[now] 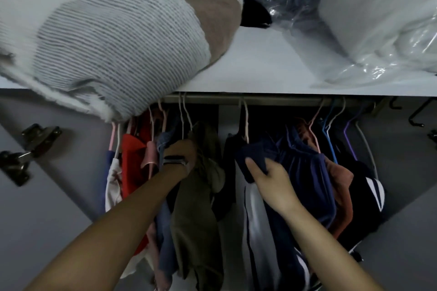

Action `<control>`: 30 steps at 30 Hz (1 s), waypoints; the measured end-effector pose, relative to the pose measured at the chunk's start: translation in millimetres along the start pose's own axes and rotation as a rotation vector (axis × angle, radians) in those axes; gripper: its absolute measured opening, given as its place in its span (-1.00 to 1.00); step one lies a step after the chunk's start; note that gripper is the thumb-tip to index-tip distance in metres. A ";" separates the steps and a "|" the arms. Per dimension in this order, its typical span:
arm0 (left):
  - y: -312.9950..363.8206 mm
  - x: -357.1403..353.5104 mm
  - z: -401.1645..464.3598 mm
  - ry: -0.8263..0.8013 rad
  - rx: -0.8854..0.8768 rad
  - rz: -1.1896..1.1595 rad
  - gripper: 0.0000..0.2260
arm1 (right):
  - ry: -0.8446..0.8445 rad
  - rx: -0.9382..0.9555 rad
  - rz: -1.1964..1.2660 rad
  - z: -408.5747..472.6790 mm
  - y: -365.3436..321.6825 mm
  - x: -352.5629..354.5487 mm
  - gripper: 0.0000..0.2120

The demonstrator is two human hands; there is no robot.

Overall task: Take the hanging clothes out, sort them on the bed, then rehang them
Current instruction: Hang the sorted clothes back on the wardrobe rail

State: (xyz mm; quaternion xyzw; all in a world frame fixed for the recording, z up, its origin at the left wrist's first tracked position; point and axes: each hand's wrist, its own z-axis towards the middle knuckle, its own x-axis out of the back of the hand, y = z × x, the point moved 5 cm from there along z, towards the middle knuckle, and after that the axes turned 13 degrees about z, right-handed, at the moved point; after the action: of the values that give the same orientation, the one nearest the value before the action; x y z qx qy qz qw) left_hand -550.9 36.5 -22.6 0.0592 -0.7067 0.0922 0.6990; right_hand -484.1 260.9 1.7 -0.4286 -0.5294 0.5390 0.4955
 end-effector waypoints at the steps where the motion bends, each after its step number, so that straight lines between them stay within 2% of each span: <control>1: -2.3 -0.9 -0.4 0.004 -0.021 -0.027 -0.72 | -0.010 0.027 -0.020 11.9 -6.5 -13.5 -0.62; 5: -10.7 -6.8 0.8 0.005 -0.056 -0.185 -0.70 | 0.017 0.103 -0.115 63.4 -15.8 -64.8 -0.59; 8: -19.8 -15.5 -10.8 0.013 -0.055 -0.434 -0.76 | 0.037 0.108 -0.369 95.9 -7.5 -94.1 -0.61; 11: -35.0 -24.4 -36.1 0.033 -0.037 -0.606 -0.80 | -0.083 0.012 -0.650 113.5 24.1 -117.6 -0.66; 13: -47.6 -29.1 -54.5 0.060 -0.033 -0.670 -0.81 | -0.145 -0.083 -0.703 116.5 42.8 -127.7 -0.72; 16: -67.6 -36.6 -81.0 0.053 0.055 -0.787 -0.84 | -0.212 -0.148 -0.768 122.8 56.9 -141.0 -0.58; 18: -72.4 -36.9 -95.3 0.028 0.076 -0.848 -0.86 | -0.287 -0.194 -0.685 122.7 58.2 -147.8 -0.44; 20: -70.4 -34.0 -105.2 -0.011 0.056 -0.893 -0.88 | -0.361 -0.298 -0.495 113.2 54.7 -142.4 -0.37; 23: -59.6 -28.3 -119.8 -0.048 -0.030 -0.922 -0.80 | -0.398 -0.437 -0.161 80.6 51.5 -104.5 -0.58; 27: -42.4 -33.6 -137.2 -0.040 -0.161 -0.831 -0.79 | -0.197 -0.468 -0.052 16.4 94.4 -15.0 -0.83; 30: 4.0 -31.7 -143.4 0.020 -0.354 -0.715 -0.82 | 0.036 -0.530 -0.013 -56.2 136.5 48.4 -0.85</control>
State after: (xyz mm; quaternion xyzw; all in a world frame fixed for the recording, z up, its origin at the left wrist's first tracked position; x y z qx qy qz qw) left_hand -411.2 69.5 -53.7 0.1790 -0.6398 -0.2797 0.6931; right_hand -446.5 324.0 -135.1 -0.5494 -0.6460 0.3707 0.3787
